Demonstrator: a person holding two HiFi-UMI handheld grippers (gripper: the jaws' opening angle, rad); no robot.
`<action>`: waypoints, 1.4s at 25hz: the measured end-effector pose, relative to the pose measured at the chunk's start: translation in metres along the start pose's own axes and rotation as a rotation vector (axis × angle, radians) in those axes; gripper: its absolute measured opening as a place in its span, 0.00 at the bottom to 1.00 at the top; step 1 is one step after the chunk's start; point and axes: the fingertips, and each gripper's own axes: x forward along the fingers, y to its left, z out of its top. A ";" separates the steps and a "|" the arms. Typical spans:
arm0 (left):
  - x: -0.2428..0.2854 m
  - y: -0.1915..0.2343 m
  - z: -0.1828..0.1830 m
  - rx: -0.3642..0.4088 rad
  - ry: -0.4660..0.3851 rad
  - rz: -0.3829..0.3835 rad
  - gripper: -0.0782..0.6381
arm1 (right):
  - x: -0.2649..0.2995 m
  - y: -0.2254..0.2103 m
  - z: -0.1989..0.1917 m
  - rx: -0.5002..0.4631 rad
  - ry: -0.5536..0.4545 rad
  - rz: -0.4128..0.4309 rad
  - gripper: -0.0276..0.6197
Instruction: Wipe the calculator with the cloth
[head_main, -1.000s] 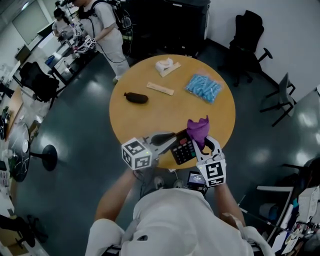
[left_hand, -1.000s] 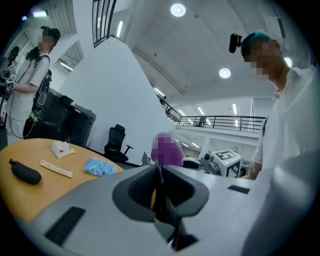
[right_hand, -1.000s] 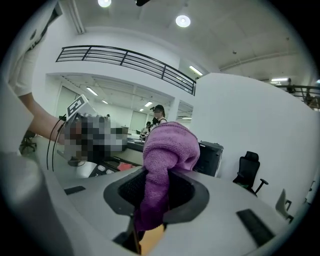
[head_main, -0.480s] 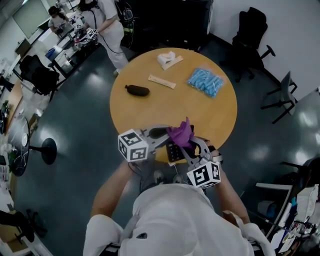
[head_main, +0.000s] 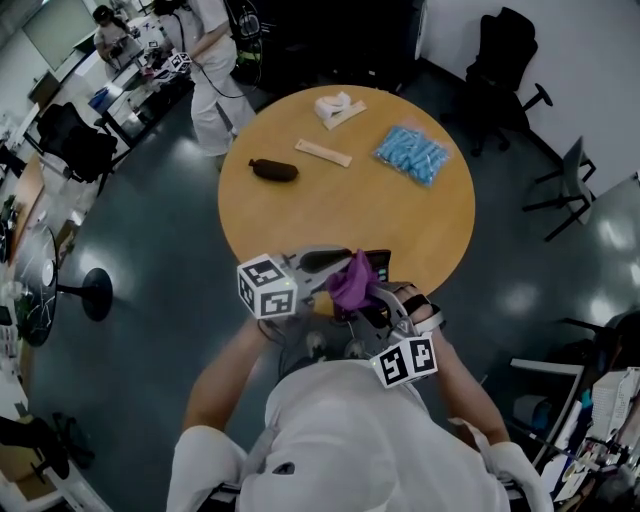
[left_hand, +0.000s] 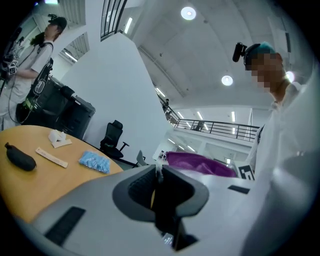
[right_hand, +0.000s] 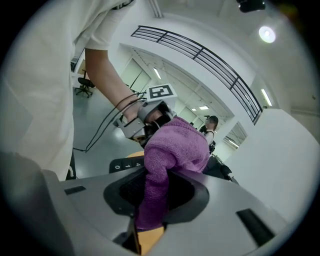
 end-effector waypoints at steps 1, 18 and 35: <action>0.000 -0.001 0.001 0.004 -0.003 -0.003 0.17 | 0.001 0.008 0.004 -0.020 -0.004 0.020 0.20; -0.013 -0.012 -0.002 0.089 0.012 -0.058 0.17 | -0.049 -0.009 -0.004 -0.067 -0.125 0.139 0.20; -0.020 -0.005 0.001 0.073 -0.032 -0.026 0.17 | -0.027 0.072 -0.033 -0.008 -0.072 0.302 0.20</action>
